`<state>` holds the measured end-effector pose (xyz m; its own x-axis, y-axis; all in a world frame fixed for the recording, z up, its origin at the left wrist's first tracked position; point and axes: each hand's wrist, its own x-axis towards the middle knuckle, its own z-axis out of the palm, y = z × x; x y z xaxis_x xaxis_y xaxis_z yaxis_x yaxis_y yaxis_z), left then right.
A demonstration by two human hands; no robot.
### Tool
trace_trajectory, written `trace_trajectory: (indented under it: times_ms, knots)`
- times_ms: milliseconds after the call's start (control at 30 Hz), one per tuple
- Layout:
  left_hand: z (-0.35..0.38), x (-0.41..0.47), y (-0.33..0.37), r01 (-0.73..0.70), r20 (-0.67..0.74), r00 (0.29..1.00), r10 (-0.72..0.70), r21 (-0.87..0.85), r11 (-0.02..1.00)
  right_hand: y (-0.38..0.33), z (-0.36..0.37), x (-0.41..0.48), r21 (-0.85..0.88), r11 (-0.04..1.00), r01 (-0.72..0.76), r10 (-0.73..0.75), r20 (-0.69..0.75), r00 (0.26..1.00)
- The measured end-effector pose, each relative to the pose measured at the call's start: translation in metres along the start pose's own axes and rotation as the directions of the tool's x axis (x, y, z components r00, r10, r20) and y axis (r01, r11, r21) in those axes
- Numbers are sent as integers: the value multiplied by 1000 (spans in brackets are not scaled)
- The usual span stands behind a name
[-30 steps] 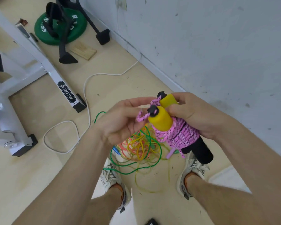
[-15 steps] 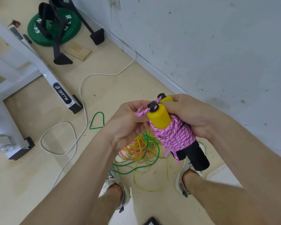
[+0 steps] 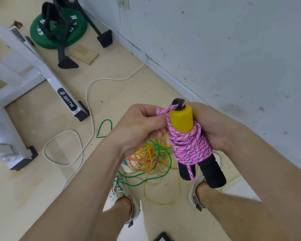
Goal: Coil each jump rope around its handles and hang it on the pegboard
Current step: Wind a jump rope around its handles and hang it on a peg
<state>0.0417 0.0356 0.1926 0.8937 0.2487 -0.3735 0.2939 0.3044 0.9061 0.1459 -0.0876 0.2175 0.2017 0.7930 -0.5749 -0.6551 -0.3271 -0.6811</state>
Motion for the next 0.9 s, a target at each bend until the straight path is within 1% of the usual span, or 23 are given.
trace_trajectory:
  times_ms: [67, 133, 167, 200, 233, 267, 300, 333, 367, 400, 433, 467, 500, 533, 567, 600, 633, 667, 700, 733, 800, 900]
  knots:
    - [3, 0, 0, -13, -15, 1000, 14, 57, 998, 0, 4, -2, 42, 999, 0, 0, -3, 1000]
    - [7, 1, -1, -28, -76, 997, 33, 59, 998, 0, 6, -1, 5, 998, 70, -70, -1, 998]
    - [8, 2, -2, -46, -101, 994, 51, 47, 998, 2, 7, 0, -26, 991, 128, -129, -38, 991]
    - [9, 2, -2, -50, -132, 990, 54, 34, 998, 2, 8, 2, -56, 982, 179, -184, -111, 977]
    - [10, 3, -4, -50, -151, 987, 53, 23, 998, 2, 10, 3, -81, 973, 217, -228, -186, 956]
    - [10, 2, -4, -38, -177, 983, 41, 19, 999, 2, 13, 0, -132, 960, 248, -274, -229, 934]
    - [11, 2, -5, -27, -204, 979, 28, 7, 1000, 0, 15, 4, -194, 944, 265, -305, -221, 926]
    - [11, 2, -7, -3, -227, 974, -2, -24, 1000, -4, 18, 2, -288, 925, 247, -299, -152, 942]
    - [13, 2, -9, 23, -234, 971, -43, -85, 996, -12, 16, 9, -414, 893, 178, -235, -90, 968]
    - [15, 2, -10, 59, -239, 967, -92, -146, 988, -15, 9, 14, -519, 849, 102, -163, -74, 984]
    - [16, 0, -11, 92, -237, 962, -134, -183, 979, -16, -2, 16, -550, 827, 118, -180, -59, 982]
    - [17, 1, -10, 113, -249, 956, -154, -171, 979, -16, -8, 12, -572, 807, 148, -220, -58, 974]
    - [18, 1, -9, 109, -267, 953, -141, -131, 985, -15, -9, 11, -580, 803, 138, -212, -62, 975]
    - [18, 1, -7, 79, -292, 951, -99, -81, 994, -14, -9, 10, -637, 760, 129, -216, -60, 975]
    - [19, 1, -5, 38, -322, 946, -44, -27, 999, -8, -7, 11, -661, 735, 151, -245, -51, 968]
    - [18, 2, -4, -15, -346, 938, 28, 39, 999, -3, -2, 10, -616, 765, 189, -267, -36, 963]
    - [18, 2, -3, -72, -358, 928, 107, 110, 991, 2, 0, 11, -505, 828, 242, -300, -35, 953]
    - [17, 2, -2, -120, -366, 913, 180, 181, 976, 5, 1, 7, -425, 859, 286, -330, -30, 944]
    - [14, 3, -3, -144, -365, 903, 229, 244, 959, 7, 0, 7, -424, 848, 319, -354, -4, 935]
    - [11, 4, -3, -148, -369, 895, 249, 282, 948, 9, 3, 6, -463, 821, 335, -371, 13, 928]
    - [6, 7, -5, -145, -411, 878, 246, 261, 954, 8, 13, 7, -554, 760, 338, -379, 45, 925]
    - [-3, 14, -7, -84, -492, 843, 219, 282, 956, 6, 20, 3, -594, 724, 350, -376, 86, 922]
